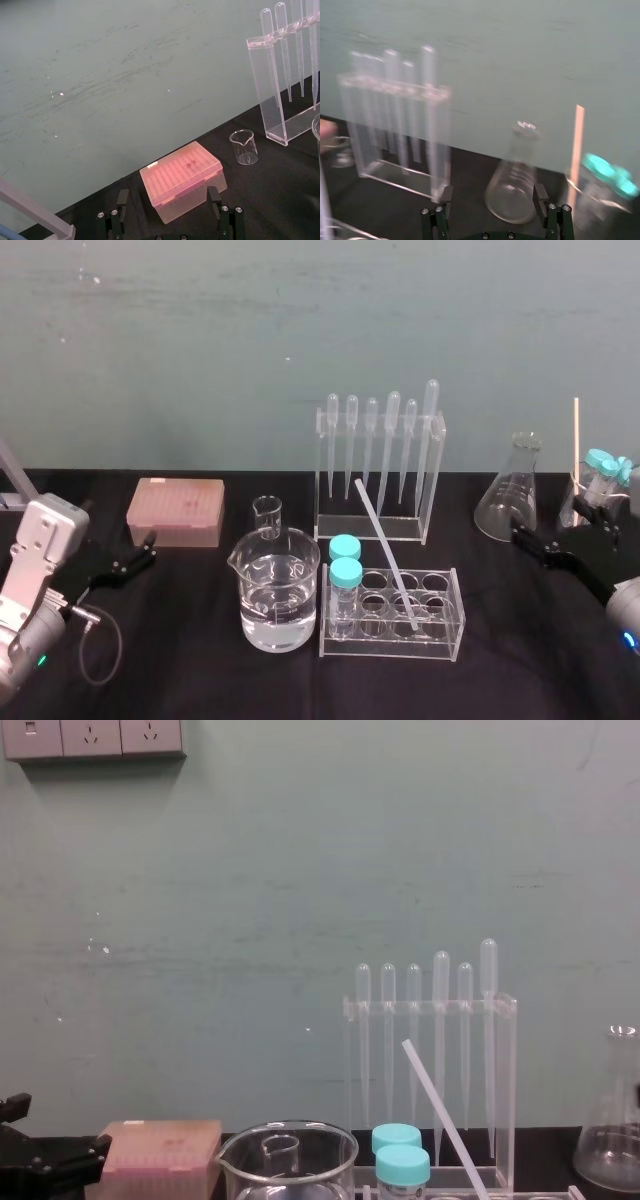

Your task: Pick up the stirring rod with one hand, then place it down.

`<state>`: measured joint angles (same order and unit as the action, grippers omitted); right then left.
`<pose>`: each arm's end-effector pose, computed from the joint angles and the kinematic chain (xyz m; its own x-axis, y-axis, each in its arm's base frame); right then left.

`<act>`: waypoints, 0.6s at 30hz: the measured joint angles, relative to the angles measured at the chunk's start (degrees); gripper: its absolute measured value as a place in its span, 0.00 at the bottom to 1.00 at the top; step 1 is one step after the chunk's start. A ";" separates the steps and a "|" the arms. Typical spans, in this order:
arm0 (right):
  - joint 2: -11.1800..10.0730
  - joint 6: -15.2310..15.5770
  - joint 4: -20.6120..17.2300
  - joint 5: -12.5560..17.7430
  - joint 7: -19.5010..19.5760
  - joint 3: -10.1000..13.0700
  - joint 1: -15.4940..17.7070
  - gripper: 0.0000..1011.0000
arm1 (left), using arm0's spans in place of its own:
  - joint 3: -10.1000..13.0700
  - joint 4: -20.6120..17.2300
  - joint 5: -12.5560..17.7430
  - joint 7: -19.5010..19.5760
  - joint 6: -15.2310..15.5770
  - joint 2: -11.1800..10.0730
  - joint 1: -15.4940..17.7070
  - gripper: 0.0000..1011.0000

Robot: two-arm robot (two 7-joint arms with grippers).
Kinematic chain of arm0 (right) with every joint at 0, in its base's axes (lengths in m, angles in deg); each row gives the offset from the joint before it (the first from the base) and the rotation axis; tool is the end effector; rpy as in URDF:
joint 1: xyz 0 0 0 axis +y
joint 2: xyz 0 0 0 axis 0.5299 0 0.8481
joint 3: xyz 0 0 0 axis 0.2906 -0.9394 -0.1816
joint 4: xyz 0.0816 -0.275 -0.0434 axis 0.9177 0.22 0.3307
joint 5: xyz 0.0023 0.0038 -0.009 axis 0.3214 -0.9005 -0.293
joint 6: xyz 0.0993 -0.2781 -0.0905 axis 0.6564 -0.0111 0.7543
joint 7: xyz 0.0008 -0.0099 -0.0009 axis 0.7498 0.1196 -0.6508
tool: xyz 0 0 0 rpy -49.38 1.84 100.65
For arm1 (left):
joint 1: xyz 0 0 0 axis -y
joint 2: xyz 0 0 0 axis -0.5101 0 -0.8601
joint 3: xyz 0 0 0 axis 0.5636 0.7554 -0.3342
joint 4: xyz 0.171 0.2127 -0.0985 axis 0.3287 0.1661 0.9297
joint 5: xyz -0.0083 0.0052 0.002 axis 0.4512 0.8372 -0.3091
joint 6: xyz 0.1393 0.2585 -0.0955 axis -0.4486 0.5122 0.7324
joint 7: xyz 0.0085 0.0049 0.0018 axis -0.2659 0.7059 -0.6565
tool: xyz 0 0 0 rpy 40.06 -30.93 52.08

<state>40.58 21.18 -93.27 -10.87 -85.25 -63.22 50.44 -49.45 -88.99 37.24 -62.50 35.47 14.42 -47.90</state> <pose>0.3576 -0.0925 -0.2717 0.2426 -0.9577 0.1550 0.9688 0.2309 -0.0896 0.3580 0.0826 -0.3024 0.2924 0.8803 0.3736 -0.9552 0.2873 0.0706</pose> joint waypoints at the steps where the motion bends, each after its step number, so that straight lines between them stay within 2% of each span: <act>1: 0.42 0.15 0.34 -0.50 1.06 0.44 0.29 0.99 | 0.00 0.00 0.00 0.00 0.00 0.00 0.00 0.99; 6: 1.61 0.48 1.86 -1.23 1.91 1.11 0.47 0.99 | 0.00 0.00 0.00 0.00 0.00 0.00 0.00 0.99; 18: 1.37 0.49 1.62 -1.18 1.84 1.02 0.43 0.99 | 0.00 0.00 0.00 0.00 0.00 0.00 0.00 0.99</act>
<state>41.95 21.67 -91.65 -12.05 -83.42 -62.20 50.87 -49.45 -88.99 37.24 -62.51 35.47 14.42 -47.90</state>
